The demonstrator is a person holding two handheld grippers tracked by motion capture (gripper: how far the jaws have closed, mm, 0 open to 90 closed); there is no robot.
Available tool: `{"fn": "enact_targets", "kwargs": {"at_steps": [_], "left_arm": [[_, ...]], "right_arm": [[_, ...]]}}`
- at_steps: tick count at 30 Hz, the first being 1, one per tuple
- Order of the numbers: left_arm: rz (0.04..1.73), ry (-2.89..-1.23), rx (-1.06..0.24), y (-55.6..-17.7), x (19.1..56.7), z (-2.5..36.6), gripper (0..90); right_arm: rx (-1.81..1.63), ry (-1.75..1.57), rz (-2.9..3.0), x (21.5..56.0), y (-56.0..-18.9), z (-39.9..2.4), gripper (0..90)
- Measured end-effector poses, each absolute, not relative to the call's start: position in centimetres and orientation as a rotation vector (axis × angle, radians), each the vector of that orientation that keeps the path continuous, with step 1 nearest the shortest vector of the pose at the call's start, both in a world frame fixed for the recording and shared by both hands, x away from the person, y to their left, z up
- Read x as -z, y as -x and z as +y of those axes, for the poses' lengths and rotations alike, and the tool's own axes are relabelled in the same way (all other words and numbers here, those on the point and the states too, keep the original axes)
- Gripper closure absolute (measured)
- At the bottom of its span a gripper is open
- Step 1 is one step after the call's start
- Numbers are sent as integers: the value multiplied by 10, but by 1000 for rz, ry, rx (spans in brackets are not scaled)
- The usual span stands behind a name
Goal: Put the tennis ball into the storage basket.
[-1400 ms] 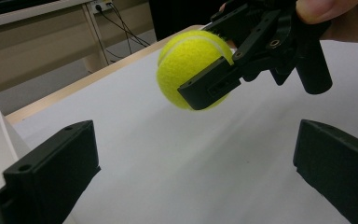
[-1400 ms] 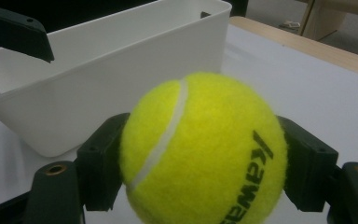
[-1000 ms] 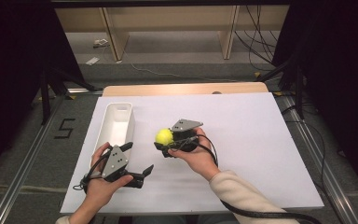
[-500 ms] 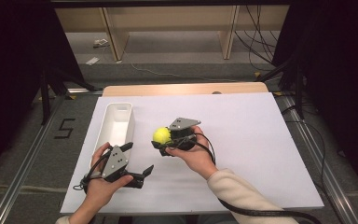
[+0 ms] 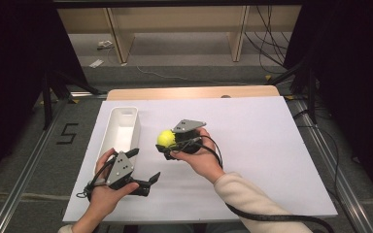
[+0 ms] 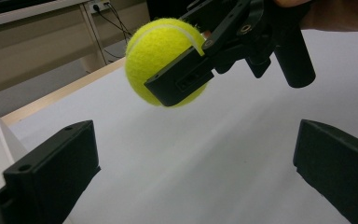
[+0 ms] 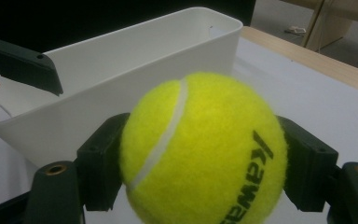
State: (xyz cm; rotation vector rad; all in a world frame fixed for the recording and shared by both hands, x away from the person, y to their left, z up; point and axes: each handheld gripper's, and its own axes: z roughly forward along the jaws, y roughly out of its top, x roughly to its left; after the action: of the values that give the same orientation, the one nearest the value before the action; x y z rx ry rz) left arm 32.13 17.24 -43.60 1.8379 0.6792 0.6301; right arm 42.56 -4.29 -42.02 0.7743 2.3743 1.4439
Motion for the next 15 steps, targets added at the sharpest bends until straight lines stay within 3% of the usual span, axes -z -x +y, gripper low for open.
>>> {"fn": "enact_targets", "kwargs": {"at_steps": [15], "left_arm": [[678,-1834,-624,-320,435,172,0]], "right_arm": [[-1449,-747,2364,408,-434,-27,273]]}}
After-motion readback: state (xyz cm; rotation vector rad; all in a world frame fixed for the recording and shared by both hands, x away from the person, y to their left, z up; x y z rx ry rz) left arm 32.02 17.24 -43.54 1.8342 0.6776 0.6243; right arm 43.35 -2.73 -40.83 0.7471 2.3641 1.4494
